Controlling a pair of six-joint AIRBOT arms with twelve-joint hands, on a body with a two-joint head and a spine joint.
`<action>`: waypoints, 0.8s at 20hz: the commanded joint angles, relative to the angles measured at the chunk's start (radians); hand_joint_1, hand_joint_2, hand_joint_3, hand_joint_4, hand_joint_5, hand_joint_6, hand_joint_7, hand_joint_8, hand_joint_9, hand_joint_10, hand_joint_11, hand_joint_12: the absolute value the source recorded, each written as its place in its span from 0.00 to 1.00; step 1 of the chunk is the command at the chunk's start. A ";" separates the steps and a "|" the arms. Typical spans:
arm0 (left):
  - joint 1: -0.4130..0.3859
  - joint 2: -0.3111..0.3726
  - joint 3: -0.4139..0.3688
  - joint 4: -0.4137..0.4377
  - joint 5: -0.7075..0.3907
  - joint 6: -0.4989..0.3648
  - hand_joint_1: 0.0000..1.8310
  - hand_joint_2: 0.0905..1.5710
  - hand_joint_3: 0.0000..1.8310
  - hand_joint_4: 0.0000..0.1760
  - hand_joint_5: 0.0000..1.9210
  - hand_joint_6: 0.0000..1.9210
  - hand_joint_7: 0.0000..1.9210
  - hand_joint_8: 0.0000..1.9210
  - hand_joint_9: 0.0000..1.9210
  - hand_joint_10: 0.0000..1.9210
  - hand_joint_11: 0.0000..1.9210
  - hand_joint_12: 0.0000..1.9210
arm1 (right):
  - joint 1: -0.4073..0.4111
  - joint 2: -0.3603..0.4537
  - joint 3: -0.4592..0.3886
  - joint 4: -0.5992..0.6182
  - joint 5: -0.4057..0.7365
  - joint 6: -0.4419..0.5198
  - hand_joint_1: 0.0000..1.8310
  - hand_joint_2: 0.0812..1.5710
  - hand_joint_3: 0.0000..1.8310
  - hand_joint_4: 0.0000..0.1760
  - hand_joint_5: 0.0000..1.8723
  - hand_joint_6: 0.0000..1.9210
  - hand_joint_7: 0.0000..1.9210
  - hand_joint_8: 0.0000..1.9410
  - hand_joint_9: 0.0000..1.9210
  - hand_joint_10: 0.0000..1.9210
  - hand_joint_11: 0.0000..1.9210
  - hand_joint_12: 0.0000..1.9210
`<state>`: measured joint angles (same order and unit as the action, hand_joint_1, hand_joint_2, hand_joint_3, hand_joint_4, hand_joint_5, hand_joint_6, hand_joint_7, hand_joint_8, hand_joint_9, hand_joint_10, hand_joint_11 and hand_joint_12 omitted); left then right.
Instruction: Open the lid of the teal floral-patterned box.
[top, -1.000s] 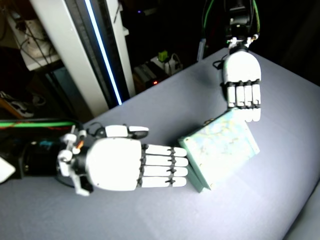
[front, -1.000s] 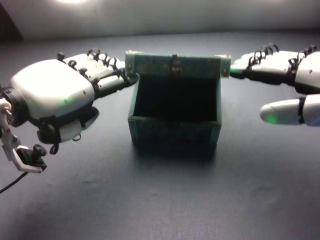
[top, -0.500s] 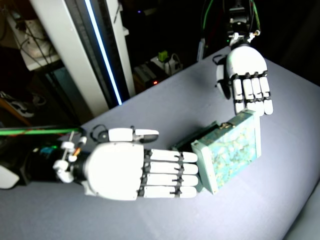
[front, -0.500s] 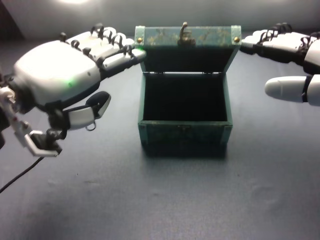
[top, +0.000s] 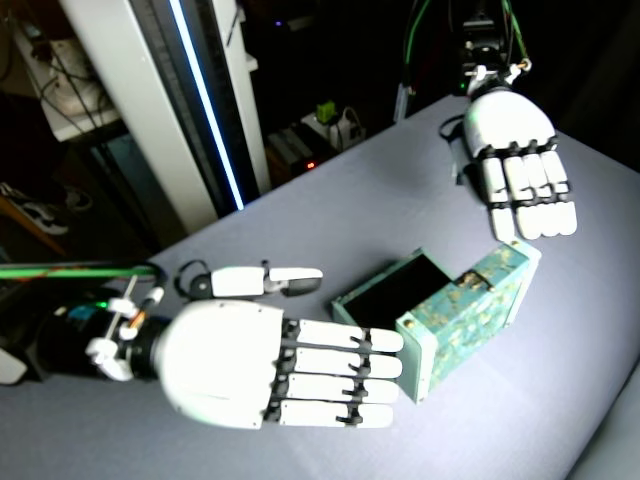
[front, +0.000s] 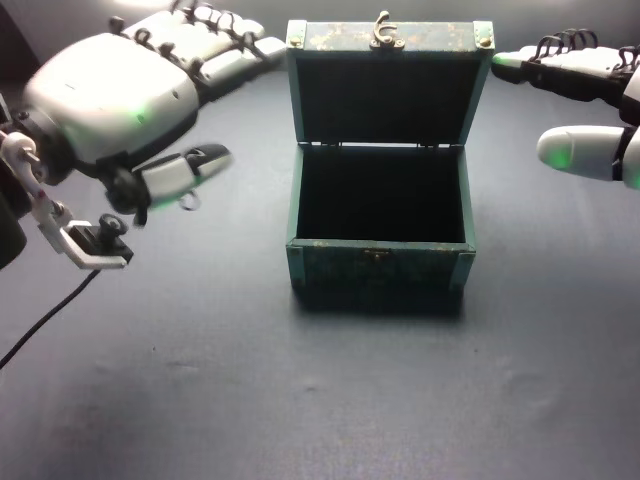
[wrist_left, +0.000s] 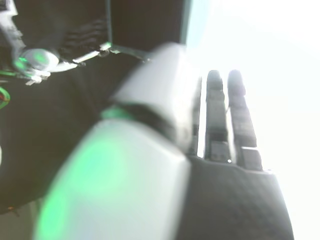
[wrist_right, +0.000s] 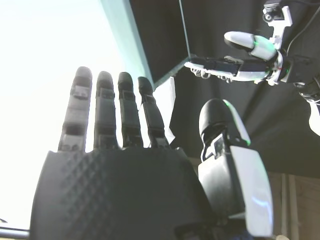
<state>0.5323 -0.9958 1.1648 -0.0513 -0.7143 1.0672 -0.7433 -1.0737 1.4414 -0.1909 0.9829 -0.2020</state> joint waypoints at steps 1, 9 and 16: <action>-0.013 -0.002 0.009 -0.018 -0.124 0.004 0.02 0.83 0.00 0.00 0.05 0.00 0.04 0.00 0.04 0.00 0.00 0.16 | -0.002 0.011 -0.001 0.054 0.138 0.005 0.00 0.86 0.00 0.00 0.09 0.00 0.08 0.00 0.05 0.00 0.03 0.02; 0.001 -0.011 0.019 -0.040 -0.131 -0.008 0.34 0.92 0.09 0.00 0.04 0.00 0.04 0.00 0.04 0.00 0.00 0.11 | -0.046 0.042 -0.032 0.094 0.197 0.003 0.00 0.83 0.00 0.00 0.11 0.00 0.07 0.00 0.02 0.00 0.02 0.02; 0.242 0.103 -0.113 -0.097 -0.672 -0.234 0.19 1.00 0.03 0.00 0.08 0.00 0.07 0.00 0.06 0.00 0.00 0.18 | -0.093 0.128 -0.168 0.125 0.442 -0.053 0.00 0.88 0.00 0.00 0.11 0.00 0.09 0.00 0.05 0.00 0.03 0.02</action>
<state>0.7841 -0.9005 1.0527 -0.1413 -1.1793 0.8417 -0.8436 -0.9482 1.2682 -0.0975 1.2736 -0.2611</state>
